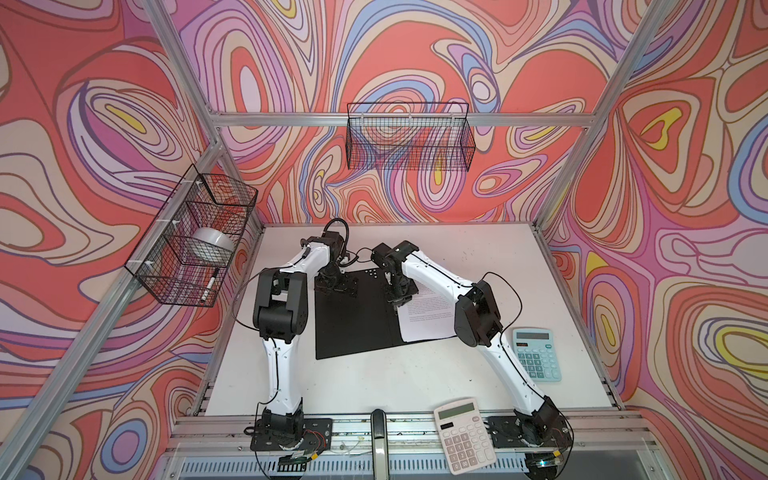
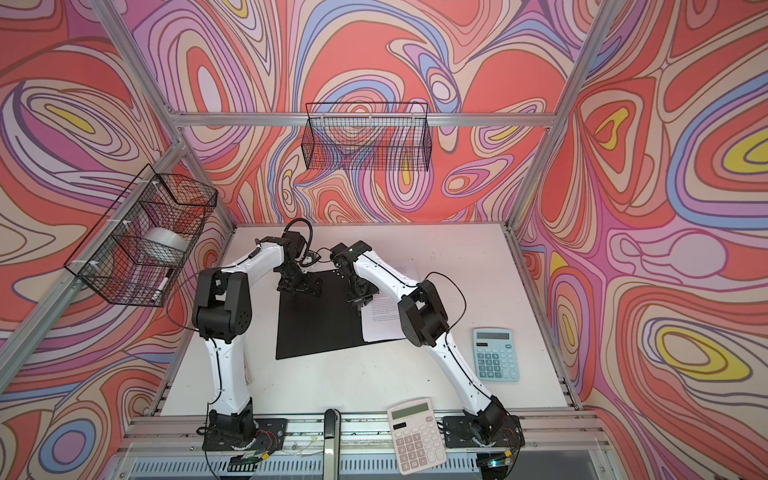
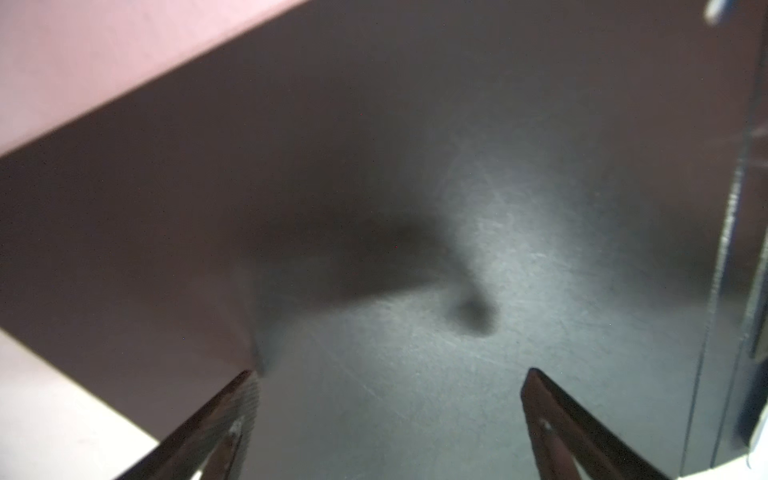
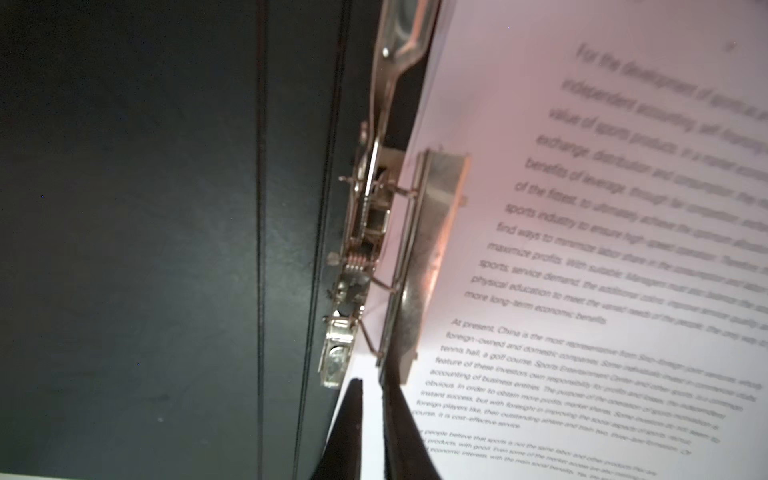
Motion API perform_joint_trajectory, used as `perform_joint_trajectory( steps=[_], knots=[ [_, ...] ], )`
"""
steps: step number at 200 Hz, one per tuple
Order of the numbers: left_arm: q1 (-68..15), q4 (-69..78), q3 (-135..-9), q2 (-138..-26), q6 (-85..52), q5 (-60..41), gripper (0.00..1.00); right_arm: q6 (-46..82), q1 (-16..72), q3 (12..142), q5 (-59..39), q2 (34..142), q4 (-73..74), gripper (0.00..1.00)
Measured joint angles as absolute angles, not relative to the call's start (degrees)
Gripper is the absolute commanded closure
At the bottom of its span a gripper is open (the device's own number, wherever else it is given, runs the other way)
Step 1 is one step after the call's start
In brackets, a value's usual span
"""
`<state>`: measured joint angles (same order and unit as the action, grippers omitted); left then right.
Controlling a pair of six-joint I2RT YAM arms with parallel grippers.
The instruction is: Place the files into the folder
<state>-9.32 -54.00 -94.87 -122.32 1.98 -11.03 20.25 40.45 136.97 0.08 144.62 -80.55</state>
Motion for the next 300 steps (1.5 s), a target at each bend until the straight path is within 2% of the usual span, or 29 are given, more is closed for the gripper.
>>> perform_joint_trajectory(
  steps=[65, 132, 229, 300],
  knots=[
    [-9.3, -57.0, -101.4, -123.3, 2.4, -26.4, 0.04, 22.6, 38.4, 137.1, -0.6, 137.7, -76.2, 0.86],
    [-10.0, -57.7, -114.1, -132.2, -0.7, -39.7, 0.05, 26.0, 34.0, 125.6, -5.0, 127.8, -66.5, 0.87],
    [-14.9, -59.2, -126.0, -141.3, -4.8, -43.2, 0.07, 27.8, 31.8, 115.5, -10.8, 127.7, -59.1, 0.91],
    [-15.5, -58.7, -126.6, -143.8, -6.7, -44.9, 0.08, 28.6, 30.8, 110.2, -9.9, 127.5, -56.7, 0.91]
  ],
)
